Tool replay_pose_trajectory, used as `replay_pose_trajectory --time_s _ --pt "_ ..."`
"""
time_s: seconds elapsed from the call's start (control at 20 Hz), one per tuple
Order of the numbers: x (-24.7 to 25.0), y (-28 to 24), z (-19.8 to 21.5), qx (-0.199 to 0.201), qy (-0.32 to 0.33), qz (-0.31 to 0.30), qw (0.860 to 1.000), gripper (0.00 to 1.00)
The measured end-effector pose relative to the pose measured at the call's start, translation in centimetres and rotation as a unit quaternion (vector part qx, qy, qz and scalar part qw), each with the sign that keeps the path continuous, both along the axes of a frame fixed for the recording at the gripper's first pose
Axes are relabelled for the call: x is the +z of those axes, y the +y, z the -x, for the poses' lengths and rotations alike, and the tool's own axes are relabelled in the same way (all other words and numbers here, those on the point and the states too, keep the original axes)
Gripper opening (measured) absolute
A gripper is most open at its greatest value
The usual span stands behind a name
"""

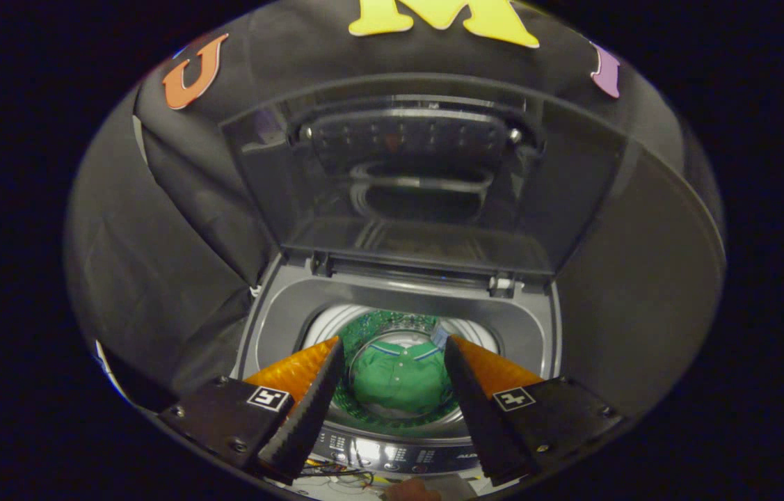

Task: Put the clothes into the washing machine and then close the washing machine lid.

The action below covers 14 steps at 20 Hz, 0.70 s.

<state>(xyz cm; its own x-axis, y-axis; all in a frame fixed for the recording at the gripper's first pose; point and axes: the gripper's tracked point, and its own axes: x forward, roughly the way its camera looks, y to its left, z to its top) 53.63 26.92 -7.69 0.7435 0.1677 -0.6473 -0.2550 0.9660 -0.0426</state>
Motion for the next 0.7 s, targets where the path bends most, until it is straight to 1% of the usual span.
replay_pose_trajectory --time_s 0.25,0.5,0.65,0.7 --pt "8.0 -0.9 0.6 0.002 -0.07 -0.024 0.997 0.92" --pt "17.4 -0.9 0.1 0.019 -0.147 -0.04 0.988 0.91" --pt "22.0 -0.1 -2.0 0.026 -0.182 -0.05 0.982 0.91" --pt "22.9 -0.1 -3.1 0.025 -0.188 -0.051 0.981 0.92"
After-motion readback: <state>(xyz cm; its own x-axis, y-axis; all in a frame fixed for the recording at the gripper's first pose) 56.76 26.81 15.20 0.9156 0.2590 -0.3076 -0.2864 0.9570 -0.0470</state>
